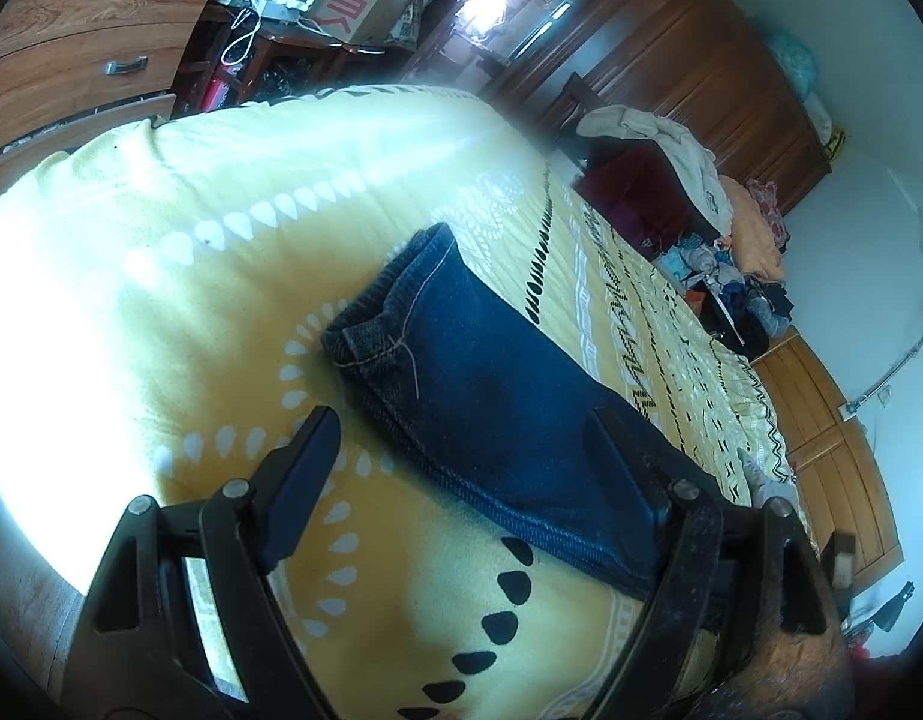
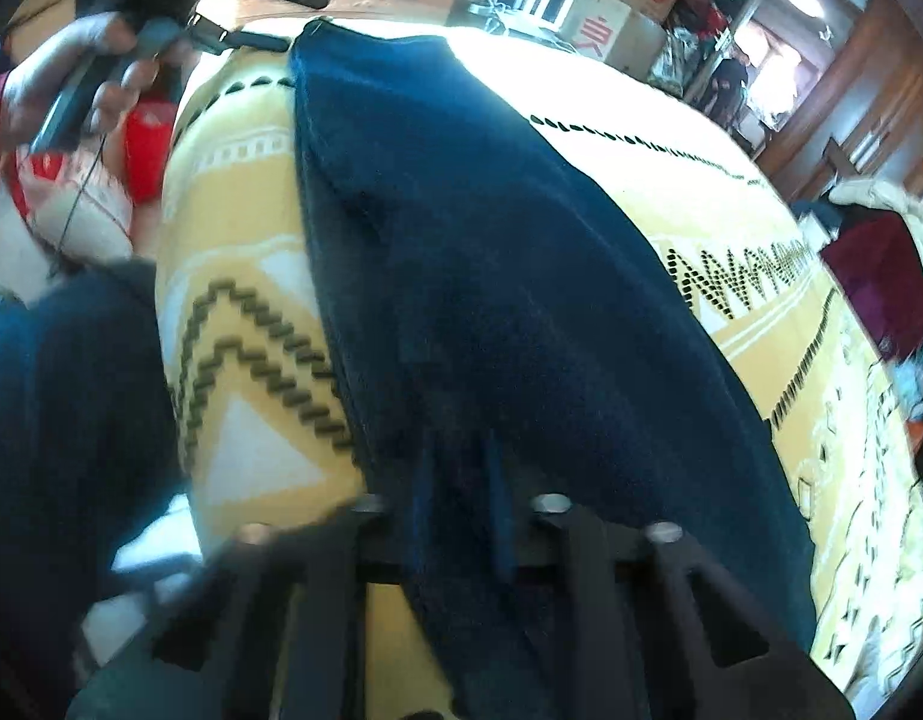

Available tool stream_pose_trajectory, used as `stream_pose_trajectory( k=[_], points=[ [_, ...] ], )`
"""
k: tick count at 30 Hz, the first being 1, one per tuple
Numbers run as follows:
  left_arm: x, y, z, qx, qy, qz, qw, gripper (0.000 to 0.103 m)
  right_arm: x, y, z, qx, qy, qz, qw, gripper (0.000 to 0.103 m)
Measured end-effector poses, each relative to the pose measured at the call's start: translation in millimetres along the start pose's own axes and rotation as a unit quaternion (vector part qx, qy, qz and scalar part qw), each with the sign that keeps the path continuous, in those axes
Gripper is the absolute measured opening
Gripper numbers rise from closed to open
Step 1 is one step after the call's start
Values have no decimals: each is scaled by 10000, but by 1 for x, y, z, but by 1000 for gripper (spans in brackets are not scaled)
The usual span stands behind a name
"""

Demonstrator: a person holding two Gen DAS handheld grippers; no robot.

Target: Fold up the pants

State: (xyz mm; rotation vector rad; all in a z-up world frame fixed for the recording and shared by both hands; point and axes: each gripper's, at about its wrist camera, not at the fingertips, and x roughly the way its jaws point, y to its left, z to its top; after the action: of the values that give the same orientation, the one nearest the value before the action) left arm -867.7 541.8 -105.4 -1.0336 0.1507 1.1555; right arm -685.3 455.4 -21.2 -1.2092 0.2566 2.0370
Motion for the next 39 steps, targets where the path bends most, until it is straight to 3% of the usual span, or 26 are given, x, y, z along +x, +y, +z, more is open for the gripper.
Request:
stream_pose_trajectory(
  k=[4,8,13,15,16,19,22,23,26,32,35,37,39],
  points=[
    [-4,1,0,52,43,26,10000,83,-27,-6,4,318,-158,234,9991,8],
    [2,2,0,9,64,53,10000,83,-16,11,-11,130,82,319,9994,9],
    [-1,-1,-1,-38,130,32,9999,83,-19,8,-7,154,39,188,9997,10],
    [-2,0,-1,-61,112,33,9999,83,-31,11,4,28,-218,-33,9998,27],
    [-2,0,-1,-75,105,36,9999,83,-38,16,13,-63,-485,-136,9987,28],
    [0,0,-2,-112,92,20,9999,83,-32,29,36,-306,-822,12,9961,28],
    [0,-3,-2,-64,120,-46,9999,83,-2,36,51,-327,-661,139,9972,27],
    [0,-5,-2,-22,138,-82,9999,83,4,33,55,-205,-651,226,9974,27],
    [1,-4,-3,19,216,-76,9997,83,16,17,60,271,-445,650,9965,9],
    [5,4,-1,-110,107,-66,9999,83,3,0,65,675,-670,1094,9894,8],
    [11,7,4,-170,-22,80,9998,83,27,7,59,453,-222,1133,9923,15],
    [18,7,9,-77,-104,225,9997,83,21,13,60,358,-349,973,9940,18],
    [26,10,15,-75,-76,288,9995,83,17,10,62,479,-418,1009,9929,33]
  ],
)
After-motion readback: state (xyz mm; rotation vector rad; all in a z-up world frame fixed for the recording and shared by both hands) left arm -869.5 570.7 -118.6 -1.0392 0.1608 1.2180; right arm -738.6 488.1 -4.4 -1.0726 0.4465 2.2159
